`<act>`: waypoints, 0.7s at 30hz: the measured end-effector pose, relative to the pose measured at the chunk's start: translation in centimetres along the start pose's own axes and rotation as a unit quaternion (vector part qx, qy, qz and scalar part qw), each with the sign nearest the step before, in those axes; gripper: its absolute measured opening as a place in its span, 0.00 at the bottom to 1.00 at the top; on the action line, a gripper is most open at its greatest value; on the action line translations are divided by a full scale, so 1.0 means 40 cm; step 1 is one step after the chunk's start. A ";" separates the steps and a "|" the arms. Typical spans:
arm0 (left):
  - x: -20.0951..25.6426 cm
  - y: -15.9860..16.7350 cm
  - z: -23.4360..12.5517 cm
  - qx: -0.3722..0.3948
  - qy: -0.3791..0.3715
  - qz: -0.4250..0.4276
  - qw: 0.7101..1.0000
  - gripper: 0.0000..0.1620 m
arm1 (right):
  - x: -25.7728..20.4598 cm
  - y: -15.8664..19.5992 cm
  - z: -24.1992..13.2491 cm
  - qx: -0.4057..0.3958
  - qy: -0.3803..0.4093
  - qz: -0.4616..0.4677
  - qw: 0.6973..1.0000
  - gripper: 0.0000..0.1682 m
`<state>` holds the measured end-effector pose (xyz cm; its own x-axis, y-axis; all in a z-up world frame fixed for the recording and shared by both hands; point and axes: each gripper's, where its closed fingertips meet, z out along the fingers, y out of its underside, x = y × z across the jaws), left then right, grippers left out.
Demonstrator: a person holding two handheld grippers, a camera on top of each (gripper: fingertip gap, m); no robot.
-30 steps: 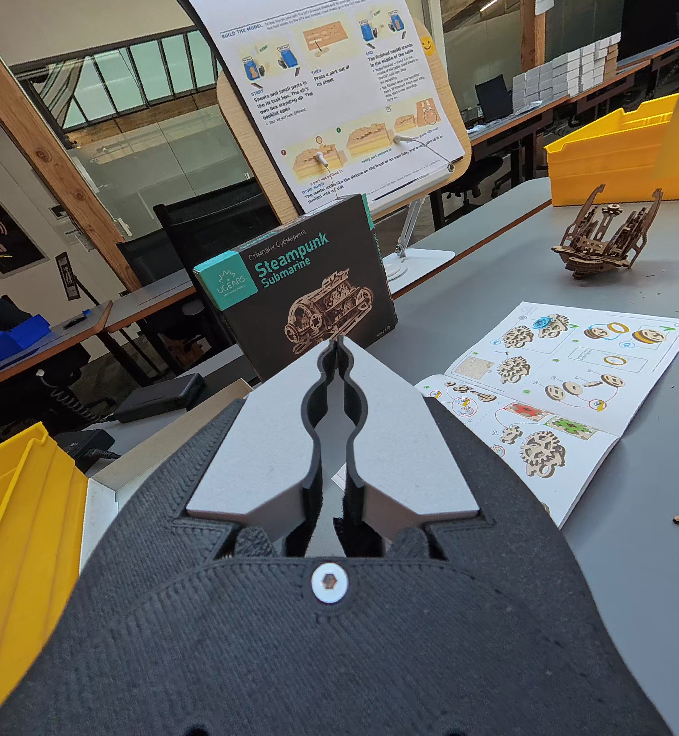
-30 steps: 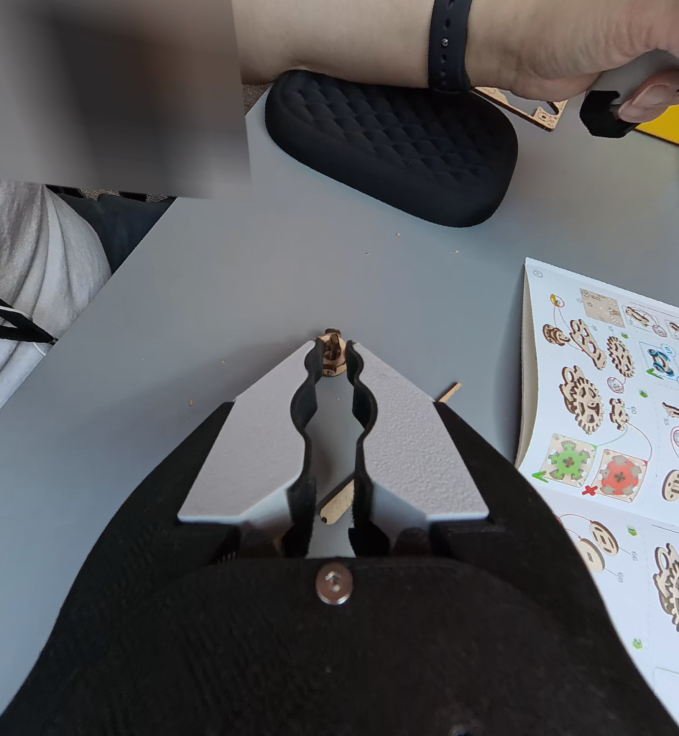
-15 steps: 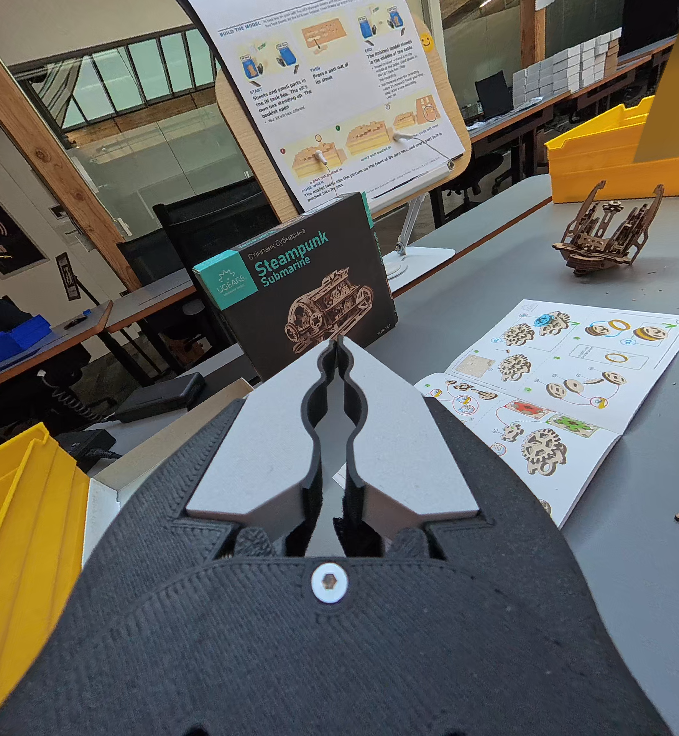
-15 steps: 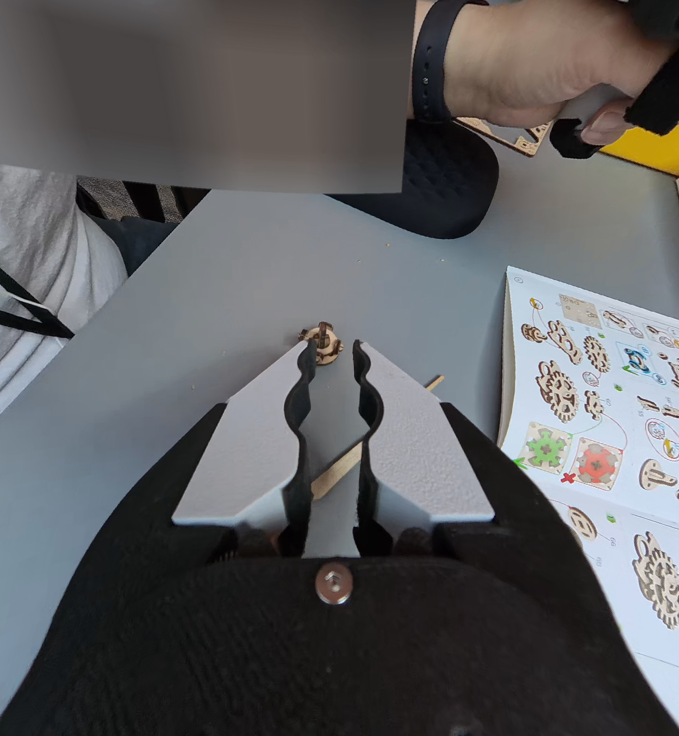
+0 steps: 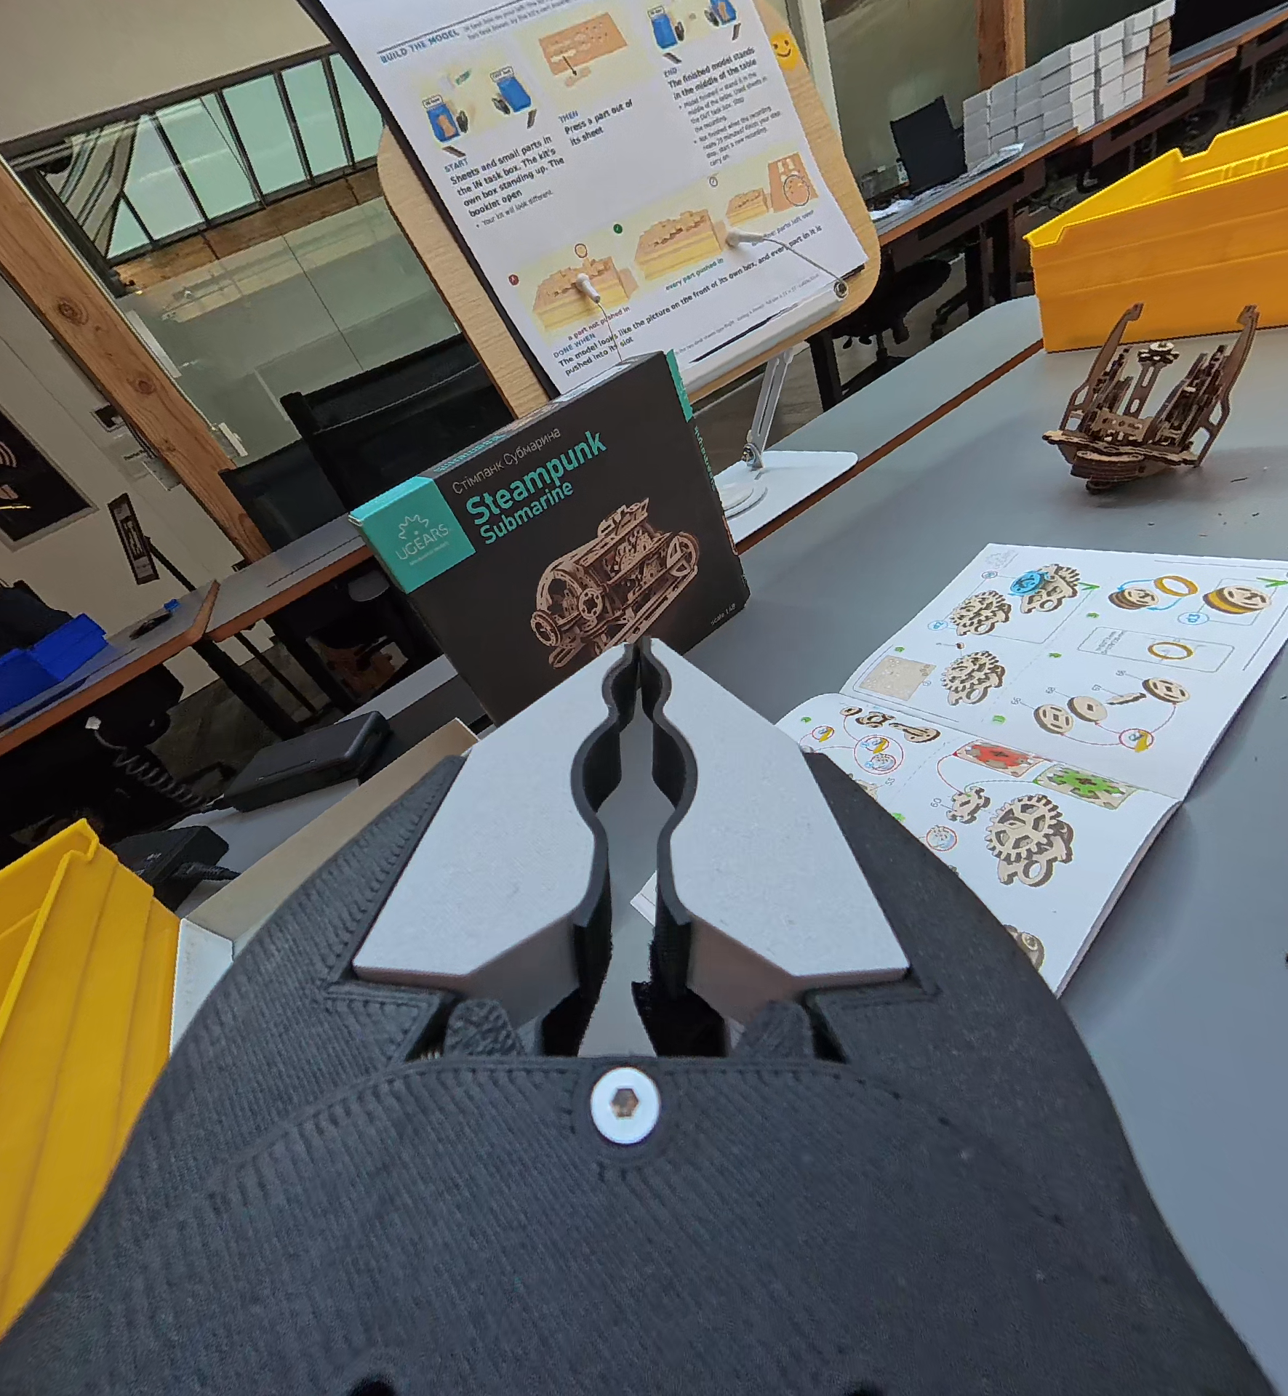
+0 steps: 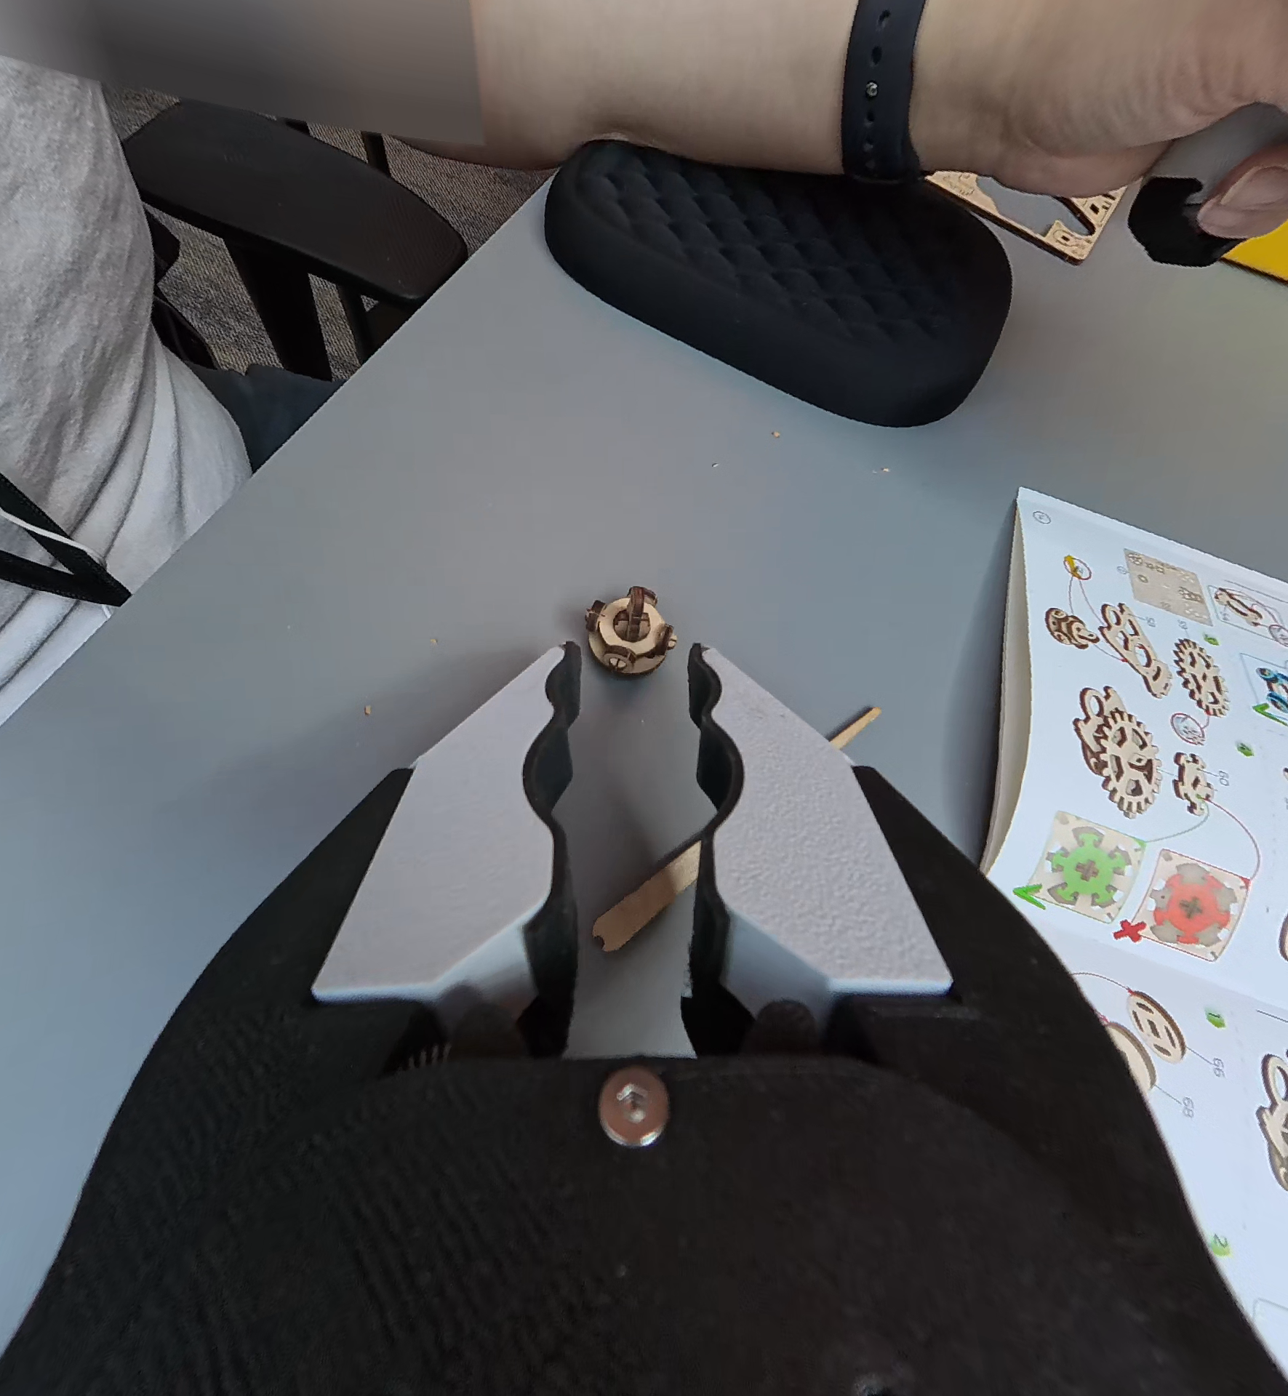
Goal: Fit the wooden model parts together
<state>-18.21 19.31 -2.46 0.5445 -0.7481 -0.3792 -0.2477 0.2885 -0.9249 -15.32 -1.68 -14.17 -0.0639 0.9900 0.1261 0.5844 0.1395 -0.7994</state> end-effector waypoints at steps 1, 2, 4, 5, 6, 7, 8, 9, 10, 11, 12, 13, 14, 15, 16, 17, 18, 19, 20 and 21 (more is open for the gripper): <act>0.000 0.000 0.000 0.000 0.000 -0.001 1.000 0.00 | 0.001 0.000 -0.001 0.001 0.000 0.001 1.000 0.16; 0.000 0.000 0.000 0.000 0.000 -0.002 1.000 0.00 | 0.002 -0.001 -0.002 0.003 0.001 0.003 1.000 0.16; -0.002 -0.001 -0.001 0.001 -0.001 -0.003 1.000 0.00 | 0.005 0.000 0.000 0.003 0.002 0.009 1.000 0.16; -0.002 -0.001 -0.002 0.001 -0.001 -0.004 1.000 0.00 | 0.004 0.001 0.003 0.002 0.000 0.013 1.000 0.17; -0.002 -0.001 -0.002 0.001 -0.002 -0.003 1.000 0.00 | 0.002 0.003 0.007 0.000 -0.002 0.014 1.000 0.17; -0.003 -0.001 -0.002 0.001 -0.002 -0.003 1.000 0.00 | 0.001 0.006 0.010 -0.004 -0.002 0.012 1.000 0.17; -0.002 -0.001 -0.002 0.001 -0.002 -0.002 1.000 0.00 | 0.000 0.007 0.013 -0.007 -0.001 0.010 1.000 0.18; -0.001 0.000 -0.001 0.000 -0.001 -0.002 1.000 0.00 | -0.001 0.008 0.016 -0.009 -0.001 0.008 1.000 0.18; -0.001 0.000 -0.001 0.000 -0.001 -0.001 1.000 0.00 | -0.002 0.008 0.019 -0.011 0.000 0.008 1.000 0.18; 0.000 0.000 -0.001 -0.001 -0.001 -0.001 1.000 0.00 | 0.000 0.009 0.022 -0.014 0.002 0.009 1.000 0.18; 0.000 0.000 -0.001 -0.001 -0.001 0.000 1.000 0.00 | 0.003 0.013 0.027 -0.020 0.006 0.013 1.000 0.18; 0.000 0.001 -0.001 -0.001 -0.001 0.001 1.000 0.00 | 0.002 0.018 0.032 -0.026 0.005 0.018 0.999 0.19; 0.001 0.001 -0.001 -0.002 -0.001 0.001 1.000 0.00 | 0.000 0.024 0.038 -0.034 0.002 0.023 0.999 0.19; 0.002 0.000 -0.001 -0.001 0.000 0.001 1.000 0.00 | -0.002 0.022 0.040 -0.032 -0.001 0.027 0.999 0.18; 0.003 0.000 -0.001 -0.001 0.000 0.002 1.000 0.00 | 0.001 0.022 0.042 -0.034 0.002 0.032 0.999 0.16; 0.003 0.001 -0.001 -0.002 0.000 0.003 1.000 0.00 | -0.001 0.021 0.044 -0.036 -0.001 0.038 0.999 0.15; 0.003 0.001 -0.001 -0.003 0.000 0.005 1.000 0.00 | 0.000 0.022 0.045 -0.036 -0.002 0.043 0.998 0.15; 0.003 0.002 -0.001 -0.003 -0.001 0.006 1.000 0.00 | 0.001 0.022 0.045 -0.037 -0.001 0.047 0.998 0.14; 0.004 0.002 0.000 -0.004 -0.001 0.007 1.000 0.00 | 0.002 0.022 0.045 -0.038 -0.001 0.048 0.998 0.14; 0.004 0.002 0.000 -0.004 -0.001 0.007 1.000 0.00 | 0.003 0.022 0.044 -0.039 0.002 0.048 0.998 0.14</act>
<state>-18.17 19.22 -2.59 0.5421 -0.7432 -0.3920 -0.2614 0.2942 -0.9193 -16.24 -1.40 -15.90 -0.0020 0.9986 0.0527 0.6486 0.0414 -0.7600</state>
